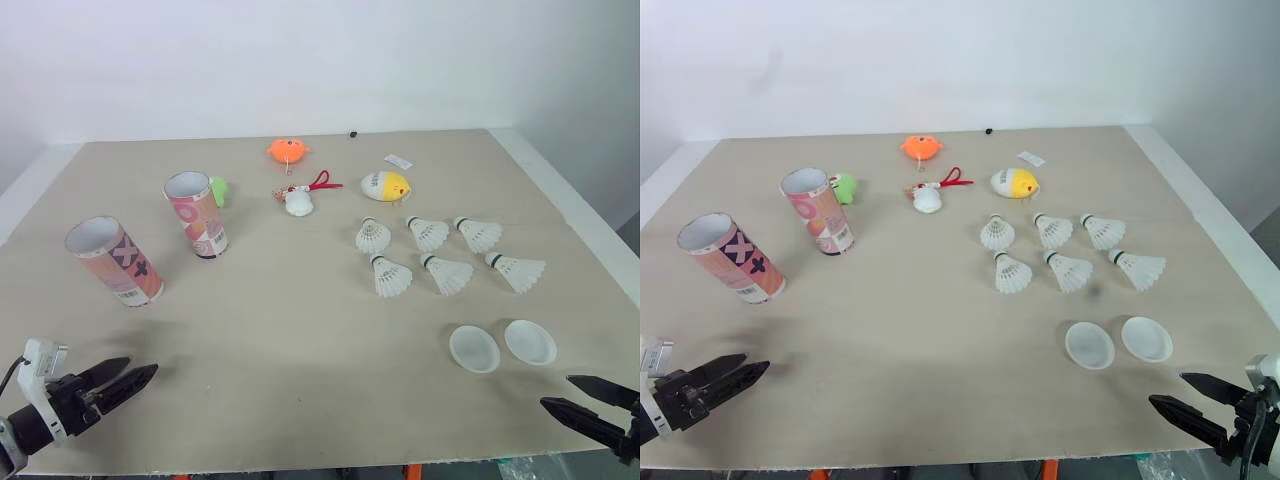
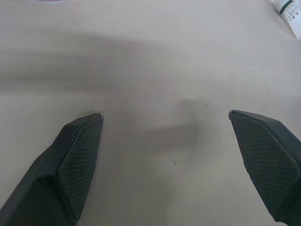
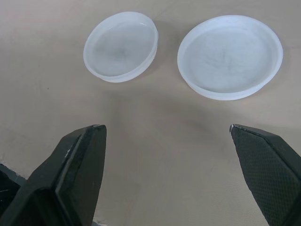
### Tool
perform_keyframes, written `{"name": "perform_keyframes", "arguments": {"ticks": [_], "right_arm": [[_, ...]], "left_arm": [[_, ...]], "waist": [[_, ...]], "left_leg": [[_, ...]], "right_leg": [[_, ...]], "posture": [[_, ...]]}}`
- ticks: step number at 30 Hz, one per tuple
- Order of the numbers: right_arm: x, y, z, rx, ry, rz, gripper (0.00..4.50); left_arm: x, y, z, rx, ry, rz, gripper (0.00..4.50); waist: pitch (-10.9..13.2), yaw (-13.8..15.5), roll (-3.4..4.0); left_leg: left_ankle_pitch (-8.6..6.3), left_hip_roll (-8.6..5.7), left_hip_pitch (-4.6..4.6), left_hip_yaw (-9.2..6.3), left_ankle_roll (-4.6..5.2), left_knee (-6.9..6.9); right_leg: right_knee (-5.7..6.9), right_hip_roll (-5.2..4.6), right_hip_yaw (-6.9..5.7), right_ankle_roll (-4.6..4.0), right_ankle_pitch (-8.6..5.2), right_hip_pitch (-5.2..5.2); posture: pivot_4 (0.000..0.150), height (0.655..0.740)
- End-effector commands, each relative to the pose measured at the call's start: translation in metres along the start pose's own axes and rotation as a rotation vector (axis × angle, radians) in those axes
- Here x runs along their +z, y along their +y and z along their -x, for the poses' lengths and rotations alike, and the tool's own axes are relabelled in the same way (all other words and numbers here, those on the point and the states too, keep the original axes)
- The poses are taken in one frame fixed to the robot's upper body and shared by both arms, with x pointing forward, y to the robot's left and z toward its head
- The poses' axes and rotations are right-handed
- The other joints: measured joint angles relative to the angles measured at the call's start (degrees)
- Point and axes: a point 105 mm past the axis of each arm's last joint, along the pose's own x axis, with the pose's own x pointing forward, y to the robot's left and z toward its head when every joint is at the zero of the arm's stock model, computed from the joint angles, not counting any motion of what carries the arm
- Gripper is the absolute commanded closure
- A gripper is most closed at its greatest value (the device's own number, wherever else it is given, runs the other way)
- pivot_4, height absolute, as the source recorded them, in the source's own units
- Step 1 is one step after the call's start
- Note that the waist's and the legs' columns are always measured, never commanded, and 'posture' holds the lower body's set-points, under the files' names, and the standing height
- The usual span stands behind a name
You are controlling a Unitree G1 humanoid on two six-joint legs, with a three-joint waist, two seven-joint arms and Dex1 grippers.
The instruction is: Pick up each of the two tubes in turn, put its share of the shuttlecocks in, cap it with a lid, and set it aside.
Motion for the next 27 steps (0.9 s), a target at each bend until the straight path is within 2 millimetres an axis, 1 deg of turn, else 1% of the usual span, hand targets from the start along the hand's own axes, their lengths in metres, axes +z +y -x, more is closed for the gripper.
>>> {"name": "perform_keyframes", "arguments": {"ticks": [1,7,10,13,15,16,19,21,23,25,27], "right_arm": [[0.006,0.003,-0.002,0.012,-0.002,0.026,0.0],[0.007,0.011,-0.01,0.044,-0.011,0.034,0.0],[0.015,0.02,-0.018,0.083,-0.028,0.059,0.0],[0.027,0.036,-0.03,0.149,-0.06,0.084,0.0],[0.042,0.057,-0.049,0.251,-0.101,0.125,0.0],[0.05,0.067,-0.057,0.295,-0.123,0.14,0.0],[0.071,0.094,-0.077,0.425,-0.182,0.169,0.0],[0.083,0.116,-0.087,0.529,-0.213,0.18,0.0],[0.09,0.132,-0.094,0.608,-0.225,0.188,0.0],[0.099,0.155,-0.104,0.714,-0.247,0.203,0.0],[0.111,0.168,-0.119,0.751,-0.284,0.21,0.0]], "left_arm": [[-0.004,0.01,0.0,0.058,0.004,0.032,0.03],[-0.001,0.005,-0.006,0.032,0.007,0.035,0.03],[0.004,0.004,-0.009,0.026,-0.014,0.024,0.03],[0.017,0.005,-0.013,0.041,-0.083,0.018,0.03],[0.036,0.005,-0.016,0.05,-0.192,0.042,0.03],[0.042,0.001,-0.016,0.027,-0.227,0.049,0.03],[0.053,-0.013,-0.008,-0.027,-0.306,0.068,0.03],[0.056,-0.02,0.002,-0.037,-0.334,0.074,0.03],[0.055,-0.026,0.011,-0.028,-0.345,0.063,0.03],[0.05,-0.029,0.025,0.026,-0.368,0.034,0.03],[0.045,-0.027,0.037,0.105,-0.393,0.003,0.03]], "waist": [[0.0,0.0,0.0],[0.0,0.03,0.0],[0.0,0.03,0.0],[0.05,0.03,-0.08],[0.11,0.05,-0.18],[0.19,0.04,-0.32],[0.38,-0.26,-0.91],[0.39,-0.76,-1.24],[0.38,-0.87,-1.28],[0.38,-0.87,-1.28],[0.37,-1.15,-1.29]], "left_leg": [[0.0,0.0,0.0,0.0,0.0,0.0],[0.0,0.0,0.0,-0.02,-0.01,0.0],[0.0,-0.02,0.0,-0.01,0.0,0.0],[0.0,-0.01,0.0,0.0,-0.01,0.0],[0.0,0.04,-0.02,-0.03,0.0,0.0],[0.0,0.07,-0.02,-0.02,0.0,-0.01],[0.06,0.21,-0.08,0.01,0.09,0.01],[0.02,0.3,-0.18,0.1,0.05,0.04],[-0.14,0.31,-0.37,0.1,0.13,0.04],[-0.35,0.29,-0.49,0.11,0.16,0.03],[-0.61,0.27,-0.5,0.08,0.17,0.06]], "right_leg": [[0.0,0.0,0.0,0.0,0.0,0.0],[0.0,0.0,-0.02,0.0,0.0,0.0],[0.0,-0.03,-0.01,0.0,0.0,0.01],[0.0,-0.01,-0.01,0.0,0.0,0.01],[0.0,0.04,-0.05,0.0,0.0,0.01],[0.0,0.06,-0.05,0.0,0.0,0.0],[0.01,0.24,-0.05,-0.01,0.01,0.03],[0.01,0.25,-0.03,-0.04,0.02,0.1],[0.01,0.26,-0.03,-0.05,-0.19,-0.01],[0.06,0.26,-0.01,0.05,-0.52,-0.01],[0.08,0.29,0.03,0.14,-0.57,-0.02]], "posture": [[0.15,0.74],[0.15,0.74],[0.15,0.74],[0.15,0.74],[0.15,0.74],[0.15,0.74],[0.15,0.74],[0.15,0.74],[0.15,0.74],[0.15,0.74],[0.15,0.74]]}}
